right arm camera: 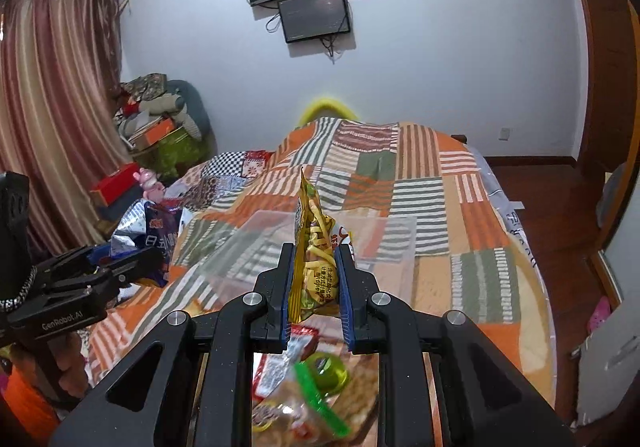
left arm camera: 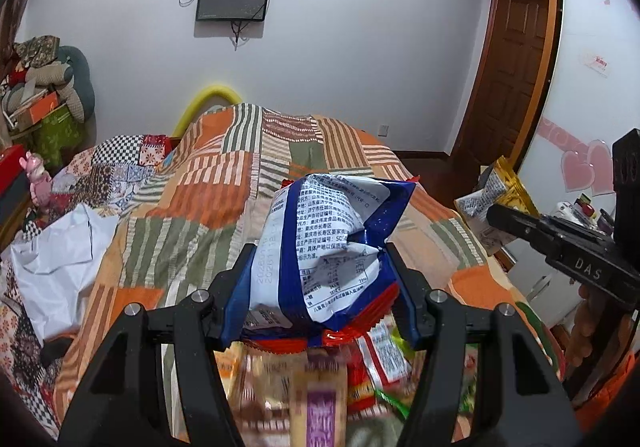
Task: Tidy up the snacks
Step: 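Carry both bags over the clear box and open both tools to drop them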
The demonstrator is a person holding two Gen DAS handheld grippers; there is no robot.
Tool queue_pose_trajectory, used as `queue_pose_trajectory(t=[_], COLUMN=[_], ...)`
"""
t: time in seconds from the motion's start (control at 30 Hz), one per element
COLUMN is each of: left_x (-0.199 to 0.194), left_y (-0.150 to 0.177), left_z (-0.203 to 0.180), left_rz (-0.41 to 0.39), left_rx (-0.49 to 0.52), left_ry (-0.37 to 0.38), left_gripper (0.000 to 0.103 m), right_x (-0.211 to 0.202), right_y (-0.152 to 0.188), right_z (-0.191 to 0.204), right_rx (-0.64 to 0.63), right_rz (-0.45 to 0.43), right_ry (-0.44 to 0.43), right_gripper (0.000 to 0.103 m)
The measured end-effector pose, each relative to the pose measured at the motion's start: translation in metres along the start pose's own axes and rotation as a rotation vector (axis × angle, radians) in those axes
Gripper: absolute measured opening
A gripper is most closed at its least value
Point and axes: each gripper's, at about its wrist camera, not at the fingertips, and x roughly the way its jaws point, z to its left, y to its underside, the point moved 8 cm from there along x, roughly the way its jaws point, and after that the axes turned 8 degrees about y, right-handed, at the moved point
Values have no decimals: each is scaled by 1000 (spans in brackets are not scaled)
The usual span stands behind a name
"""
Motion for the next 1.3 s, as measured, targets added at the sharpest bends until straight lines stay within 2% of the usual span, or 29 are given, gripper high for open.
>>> queue_pose_trajectory(t=[0.33,0.6,0.9,1.03,1.1,1.17,1.3], left_x=[51,94,121,122,121,120,111], left_y=[-15,-13,-10,-8,-7,-6,-5], left_z=[7,25,30,33,34,35,36], left_rz=[59,149,199,207,208,214,218], left_rx=[10,-7,29,-5,-11,-12,-18], left_ry=[-14,-21,-23,-11,-13,-11,-6], left_gripper=[60,60,60,60,60,60,60], right_x=[35,68,103,113,115,114,103], right_y=[-10,-5,8,14,17,18,14], right_z=[-12,-11,-6,-4,-4,-4,-2], right_rx=[14,-20,-68,-89,-96,-99,-112], right_rz=[34,110,203,241,256,263,236], right_ry=[-2,2,-3,4,-4,-7,-2], right_gripper=[17,17,17,20,26,36,41])
